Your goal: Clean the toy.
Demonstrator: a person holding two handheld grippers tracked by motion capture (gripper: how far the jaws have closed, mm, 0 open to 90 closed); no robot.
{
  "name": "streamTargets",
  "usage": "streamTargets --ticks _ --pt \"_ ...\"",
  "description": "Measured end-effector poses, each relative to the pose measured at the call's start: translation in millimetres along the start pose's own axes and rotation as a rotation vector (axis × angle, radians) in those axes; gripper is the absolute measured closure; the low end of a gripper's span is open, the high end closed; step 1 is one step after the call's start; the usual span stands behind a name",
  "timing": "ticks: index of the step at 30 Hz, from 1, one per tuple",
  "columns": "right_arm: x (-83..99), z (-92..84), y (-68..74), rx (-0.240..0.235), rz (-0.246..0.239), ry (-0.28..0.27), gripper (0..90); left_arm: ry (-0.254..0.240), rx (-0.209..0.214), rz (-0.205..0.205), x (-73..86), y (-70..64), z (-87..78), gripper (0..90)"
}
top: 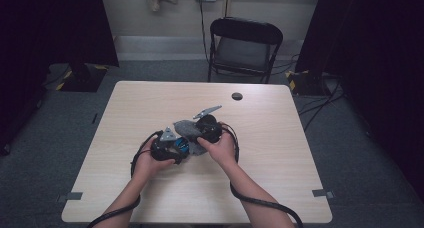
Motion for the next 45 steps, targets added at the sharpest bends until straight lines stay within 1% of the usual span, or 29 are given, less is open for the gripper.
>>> streamTargets --ticks 3,6,9,12,13,16,18,22,26,29,31,36,38,41,45 --pt "-0.1 7.4 4.9 -0.015 0.000 0.004 66.7 0.000 0.003 -0.003 0.0 -0.3 0.1 24.5" --pt "0.4 15.0 9.3 -0.030 0.015 0.005 66.7 0.001 0.000 0.001 0.0 0.2 -0.1 24.5" --pt "2.6 21.4 13.2 -0.035 0.001 0.022 66.6 0.001 0.000 0.000 0.0 0.2 -0.1 24.5" --pt "6.4 28.1 16.4 -0.041 0.004 0.031 66.5 0.005 0.002 0.004 0.3 0.2 -0.3 24.5" --pt "7.6 30.2 17.4 -0.051 0.006 0.031 66.6 0.005 0.004 0.003 0.3 0.1 -0.2 24.5" --pt "10.9 35.3 20.3 -0.053 -0.004 0.041 66.5 0.005 0.002 0.003 0.3 0.2 -0.3 24.5" --pt "10.9 36.3 20.5 -0.052 0.000 0.047 66.5 0.005 0.002 0.003 0.4 0.2 -0.3 24.5" --pt "10.4 36.9 21.0 -0.041 -0.022 0.061 66.5 0.006 0.001 0.006 0.3 0.5 -0.4 24.5" --pt "9.2 36.4 20.5 -0.035 -0.025 0.069 66.5 0.007 0.003 0.006 0.5 0.1 -0.4 24.6" --pt "7.8 34.6 17.6 -0.022 -0.024 0.068 66.5 0.007 0.004 0.009 0.5 0.2 -0.4 24.6" --pt "7.3 33.8 13.9 -0.022 -0.022 0.070 66.5 0.000 0.003 0.000 0.1 -0.3 0.0 24.6" --pt "4.2 32.3 5.5 -0.008 -0.013 0.069 66.5 0.000 0.004 -0.004 0.1 -0.5 0.0 24.6" --pt "2.8 31.2 -0.1 0.003 -0.004 0.066 66.5 0.008 0.005 0.007 0.5 0.1 -0.4 24.6" --pt "1.4 29.1 -9.2 0.018 0.012 0.061 66.4 0.007 0.004 0.008 0.5 0.1 -0.4 24.7" --pt "1.7 27.7 -25.8 0.053 0.024 0.065 66.3 0.006 0.005 0.008 0.5 0.0 -0.5 24.6"
Point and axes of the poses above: each handheld gripper's, and its own axes: z roughly forward along the jaws, x roughly out of its underside, y roughly to its left, the point moved 7 cm from there along z, roughly forward along the jaws, and after that the axes turned 3 degrees about z, right-handed, at the moved point
